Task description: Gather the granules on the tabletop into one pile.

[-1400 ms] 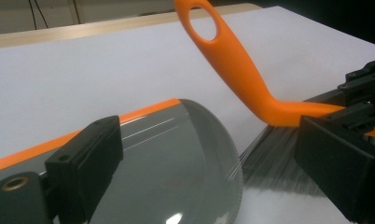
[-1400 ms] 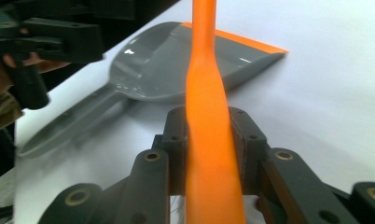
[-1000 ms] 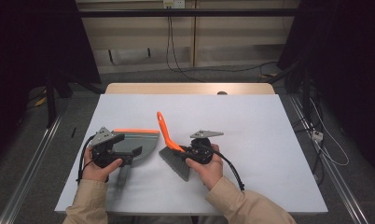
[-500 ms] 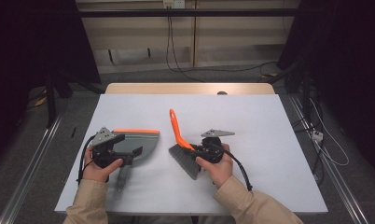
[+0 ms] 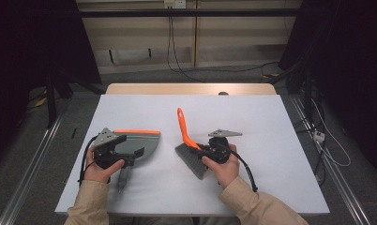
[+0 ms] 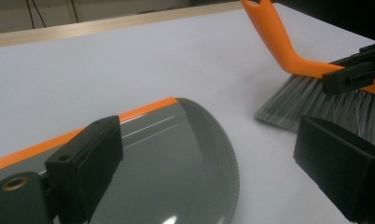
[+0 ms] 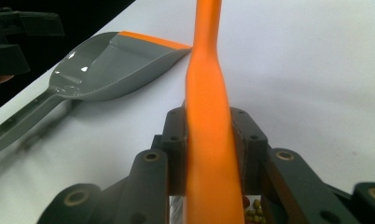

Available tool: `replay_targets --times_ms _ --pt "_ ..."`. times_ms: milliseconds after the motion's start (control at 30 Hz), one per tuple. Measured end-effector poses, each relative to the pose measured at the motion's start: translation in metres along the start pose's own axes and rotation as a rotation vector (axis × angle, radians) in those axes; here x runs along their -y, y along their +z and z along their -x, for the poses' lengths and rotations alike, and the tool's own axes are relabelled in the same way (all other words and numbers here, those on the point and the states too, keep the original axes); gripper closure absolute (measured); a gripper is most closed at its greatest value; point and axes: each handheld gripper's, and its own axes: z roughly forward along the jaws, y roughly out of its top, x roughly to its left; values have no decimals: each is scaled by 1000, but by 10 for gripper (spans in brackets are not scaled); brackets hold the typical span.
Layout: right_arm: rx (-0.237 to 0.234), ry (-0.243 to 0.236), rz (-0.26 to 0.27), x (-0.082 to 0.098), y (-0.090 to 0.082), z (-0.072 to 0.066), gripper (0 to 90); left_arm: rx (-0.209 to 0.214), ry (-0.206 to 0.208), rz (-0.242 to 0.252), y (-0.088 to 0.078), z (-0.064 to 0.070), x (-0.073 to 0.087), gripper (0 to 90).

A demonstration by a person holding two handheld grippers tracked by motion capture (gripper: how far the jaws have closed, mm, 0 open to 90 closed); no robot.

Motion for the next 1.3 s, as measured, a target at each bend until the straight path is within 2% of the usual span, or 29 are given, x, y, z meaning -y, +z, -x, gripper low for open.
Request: replay_targets --times_ms 167,400,500,733,833,967,1167,1300 --pt "-2 7 -4 -1 -1 1 706 -1 3 -3 0 0 0 83" --pt "-39 20 7 -3 1 0 709 2 8 -1 0 1 -1 83" --pt "-48 10 13 -6 0 -2 710 2 8 -2 0 1 -1 83" --pt "-87 3 50 -18 -10 -6 711 1 6 -3 0 1 -1 83" --pt "-77 -11 68 -23 -15 -3 711 2 7 -2 0 1 -1 83" --pt "-86 -23 77 -28 -18 7 711 2 9 -5 0 1 -1 83" --pt "-40 -72 76 -30 -18 14 711 2 8 -3 -1 1 -1 83" --pt "13 -111 83 -31 -21 20 711 3 7 -4 0 1 -1 83"
